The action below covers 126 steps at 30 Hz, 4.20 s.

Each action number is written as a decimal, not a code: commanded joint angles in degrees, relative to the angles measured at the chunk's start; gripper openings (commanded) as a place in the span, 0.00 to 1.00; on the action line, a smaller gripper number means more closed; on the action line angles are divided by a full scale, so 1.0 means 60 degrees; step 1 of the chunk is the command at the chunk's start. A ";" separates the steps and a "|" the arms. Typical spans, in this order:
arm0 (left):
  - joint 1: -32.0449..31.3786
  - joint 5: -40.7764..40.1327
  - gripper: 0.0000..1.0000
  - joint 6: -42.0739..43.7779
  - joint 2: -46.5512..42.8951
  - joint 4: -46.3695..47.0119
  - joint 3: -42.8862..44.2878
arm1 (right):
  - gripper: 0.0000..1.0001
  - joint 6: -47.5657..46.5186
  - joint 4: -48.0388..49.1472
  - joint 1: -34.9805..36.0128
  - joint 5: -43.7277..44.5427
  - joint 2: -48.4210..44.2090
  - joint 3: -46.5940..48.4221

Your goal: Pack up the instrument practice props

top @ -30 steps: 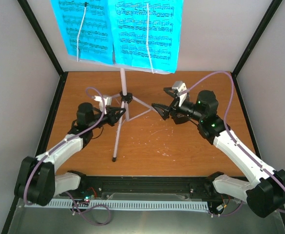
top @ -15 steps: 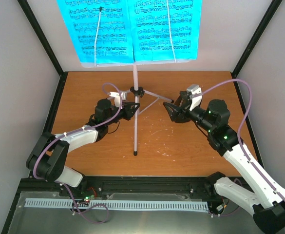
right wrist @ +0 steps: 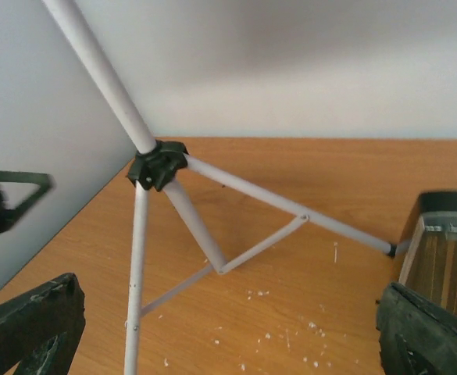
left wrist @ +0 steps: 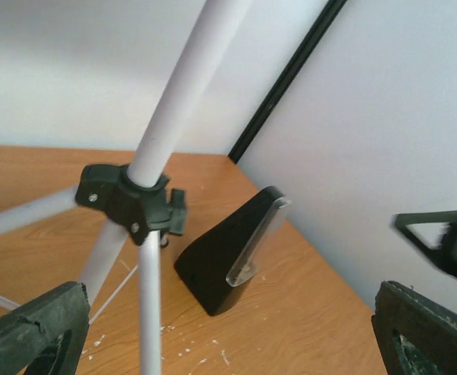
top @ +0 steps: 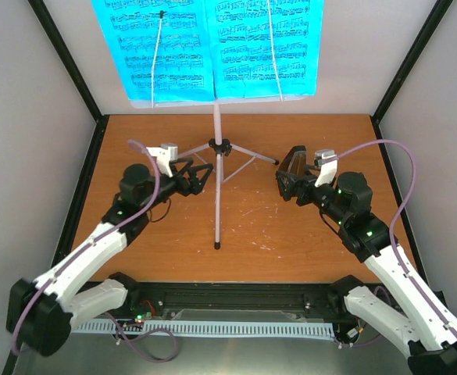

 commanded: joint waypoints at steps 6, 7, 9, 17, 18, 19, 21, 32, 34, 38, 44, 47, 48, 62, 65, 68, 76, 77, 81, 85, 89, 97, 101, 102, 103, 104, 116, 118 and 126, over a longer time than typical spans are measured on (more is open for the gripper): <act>0.0422 0.2021 0.98 0.0231 -0.2022 -0.5196 0.2677 | 1.00 0.1216 -0.0601 -0.3512 -0.2669 -0.0283 -0.0434; 0.0422 0.2086 0.97 0.0067 -0.2049 -0.5472 0.3041 | 1.00 0.1340 -0.0504 -0.4073 -0.3426 -0.0155 -0.0421; 0.0429 0.2231 0.96 -0.0109 -0.2076 -0.5856 0.3729 | 1.00 0.1656 -0.0159 -0.5093 -0.4629 0.0149 -0.0317; 0.0280 0.3450 0.89 -0.0271 -0.0587 -0.6347 0.6980 | 1.00 0.3355 0.2236 -0.6132 -0.6025 0.1092 0.1097; 0.0184 0.3492 0.89 -0.0311 -0.0384 -0.6228 0.7223 | 1.00 0.3609 0.2599 -0.6144 -0.6269 0.1253 0.1281; 0.0068 0.3484 0.89 -0.0334 -0.0298 -0.6039 0.7399 | 0.99 0.3871 0.2967 -0.6132 -0.6531 0.1427 0.1490; -0.0086 0.3381 0.89 -0.0431 0.0023 -0.5697 0.7683 | 0.95 0.4248 0.3536 -0.6140 -0.7060 0.1851 0.1887; -0.1286 0.3234 0.84 0.0058 0.2926 -0.5427 1.1105 | 0.71 0.4166 0.3719 -0.5157 -0.8355 0.3509 0.5168; -0.1378 0.3259 0.84 0.0034 0.3328 -0.5098 1.1488 | 0.65 0.4403 0.4020 -0.5102 -0.8368 0.3673 0.5456; -0.1508 0.3289 0.84 -0.0060 0.4076 -0.4502 1.2197 | 0.55 0.5190 0.5004 -0.4877 -0.8748 0.4102 0.6036; -0.1616 0.3262 0.82 -0.0217 0.4879 -0.3921 1.3111 | 0.43 0.5136 0.4665 -0.4483 -0.9163 0.4712 0.7013; -0.1665 0.3193 0.80 -0.0298 0.5120 -0.3664 1.3329 | 0.41 0.4860 0.4405 -0.4265 -0.9200 0.4753 0.7204; -0.1672 0.3167 0.80 -0.0314 0.5201 -0.3658 1.3446 | 0.39 0.4580 0.4202 -0.4197 -0.9188 0.4763 0.7266; -0.1696 0.3204 0.79 -0.0373 0.5659 -0.3345 1.3681 | 0.48 0.3281 0.2410 -0.4080 -0.8043 0.4641 0.7511; -0.1698 0.3315 0.79 -0.0359 0.5714 -0.3271 1.3686 | 0.49 0.3126 0.2038 -0.4080 -0.7891 0.4622 0.7556; -0.1691 0.3386 0.79 -0.0369 0.5732 -0.3224 1.3678 | 0.49 0.2873 0.1650 -0.4080 -0.7560 0.4530 0.7528; -0.1700 0.3514 0.79 -0.0349 0.5763 -0.3202 1.3677 | 0.50 0.2629 0.1268 -0.4080 -0.7415 0.4331 0.7498; -0.1693 0.3546 0.79 -0.0357 0.5774 -0.3178 1.3677 | 0.50 0.2635 0.1286 -0.4076 -0.7500 0.4329 0.7539; -0.1695 0.3585 0.79 -0.0399 0.5787 -0.3098 1.3678 | 0.51 0.2556 0.1057 -0.4080 -0.7753 0.4417 0.7741; -0.1697 0.3628 0.79 -0.0428 0.5817 -0.3016 1.3705 | 0.51 0.2572 0.0998 -0.4073 -0.7974 0.4510 0.7827; -0.1699 0.3646 0.79 -0.0459 0.5848 -0.2984 1.3743 | 0.51 0.2848 0.1246 -0.4073 -0.8285 0.4641 0.7924; -0.1699 0.3674 0.79 -0.0512 0.5918 -0.2937 1.3787 | 0.54 0.2765 0.1069 -0.4080 -0.8122 0.4851 0.8099; -0.1702 0.3759 0.79 -0.0554 0.6014 -0.2917 1.3890 | 0.55 0.2611 0.0842 -0.4079 -0.7751 0.4853 0.8117; -0.1701 0.3774 0.79 -0.0553 0.6030 -0.2920 1.3920 | 0.55 0.2587 0.0821 -0.4073 -0.7727 0.4856 0.8126; -0.1695 0.3776 0.79 -0.0542 0.6049 -0.2925 1.3946 | 0.55 0.2584 0.0844 -0.4079 -0.7722 0.4858 0.8149; -0.1698 0.3787 0.79 -0.0535 0.6066 -0.2918 1.3958 | 0.55 0.2582 0.0860 -0.4080 -0.7736 0.4870 0.8163; -0.1691 0.3784 0.79 -0.0483 0.6164 -0.2837 1.4025 | 0.49 0.2740 0.1198 -0.4080 -0.7945 0.4956 0.8561; -0.1700 0.3778 0.79 -0.0463 0.6165 -0.2817 1.4025 | 0.45 0.2815 0.1335 -0.4079 -0.8032 0.4931 0.8547; -0.1702 0.3819 0.78 -0.0468 0.6229 -0.2699 1.4028 | 0.38 0.3114 0.1771 -0.3962 -0.8187 0.5042 0.8553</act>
